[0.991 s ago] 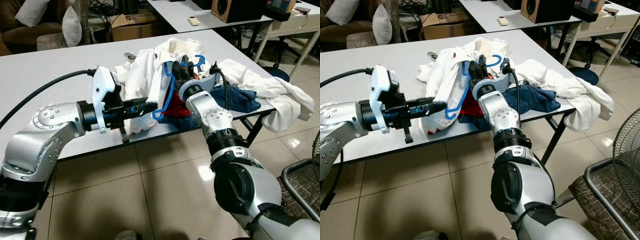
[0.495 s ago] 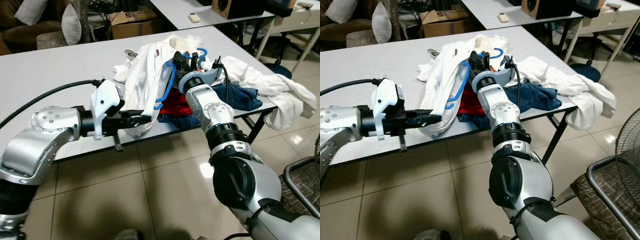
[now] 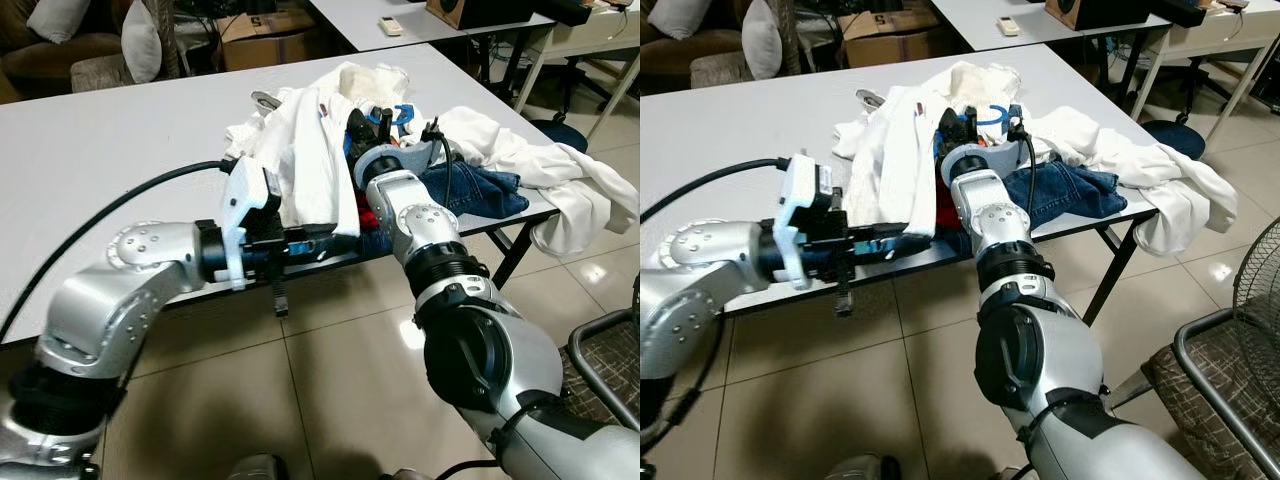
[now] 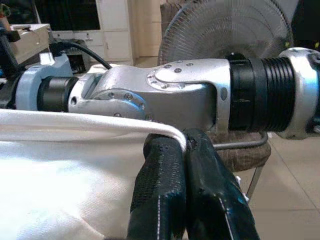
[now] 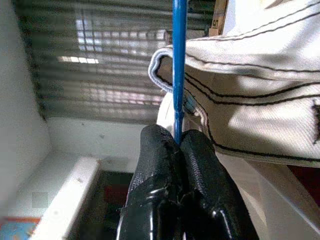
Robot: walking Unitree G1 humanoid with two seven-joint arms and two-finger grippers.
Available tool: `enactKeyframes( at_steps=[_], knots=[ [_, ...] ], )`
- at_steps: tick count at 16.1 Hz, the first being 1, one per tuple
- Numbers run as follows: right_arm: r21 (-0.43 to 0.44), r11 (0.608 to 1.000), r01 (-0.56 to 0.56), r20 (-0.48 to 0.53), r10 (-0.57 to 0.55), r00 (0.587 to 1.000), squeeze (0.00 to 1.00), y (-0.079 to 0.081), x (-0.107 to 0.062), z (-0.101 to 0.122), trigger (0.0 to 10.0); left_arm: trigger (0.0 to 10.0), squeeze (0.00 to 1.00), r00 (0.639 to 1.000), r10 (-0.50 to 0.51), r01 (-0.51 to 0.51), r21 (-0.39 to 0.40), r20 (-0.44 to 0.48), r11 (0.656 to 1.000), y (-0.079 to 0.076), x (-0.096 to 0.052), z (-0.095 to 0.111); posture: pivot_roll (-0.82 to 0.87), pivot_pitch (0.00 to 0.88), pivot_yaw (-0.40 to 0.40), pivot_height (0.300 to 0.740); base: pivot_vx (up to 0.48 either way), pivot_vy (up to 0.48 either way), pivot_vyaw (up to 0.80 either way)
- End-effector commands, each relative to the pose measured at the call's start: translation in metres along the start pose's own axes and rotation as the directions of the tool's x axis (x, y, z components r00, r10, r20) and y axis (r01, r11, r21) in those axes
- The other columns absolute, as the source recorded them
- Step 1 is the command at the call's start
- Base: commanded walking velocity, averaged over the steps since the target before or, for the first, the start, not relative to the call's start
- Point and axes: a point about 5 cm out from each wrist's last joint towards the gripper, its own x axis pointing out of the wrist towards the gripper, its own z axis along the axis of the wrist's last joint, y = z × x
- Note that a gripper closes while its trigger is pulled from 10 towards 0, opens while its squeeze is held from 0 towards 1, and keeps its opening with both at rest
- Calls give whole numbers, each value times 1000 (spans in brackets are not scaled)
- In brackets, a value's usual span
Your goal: Hang hanger
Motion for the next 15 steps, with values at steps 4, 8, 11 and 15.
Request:
enactKeyframes(
  at_steps=[4, 8, 11, 15],
  knots=[
    [248, 969, -18, -67, 36, 997, 0, 13, 3, -36, 10000, 0, 0, 997, 23, -19, 49, -76, 999, 5, 7, -6, 18, 45, 61, 740, 0, 0, 0],
    [-86, 996, -25, -162, 10, 987, 0, 6, 1, -40, 10000, 0, 0, 998, 48, -47, 20, -38, 999, 10, -8, 3, 16, 37, 53, 740, 0, 0, 0],
    [-190, 981, -28, -241, -19, 970, 0, -1, -3, -56, 10000, 0, 0, 990, 63, -64, 6, 123, 998, 15, -7, 28, 17, 25, 50, 740, 0, 0, 0],
    [-186, 982, -34, -266, -17, 964, 0, -5, -5, -53, 10000, 0, 0, 948, 134, -125, -48, 289, 991, 28, -22, 49, 12, 17, 56, 740, 0, 0, 0]
  ],
)
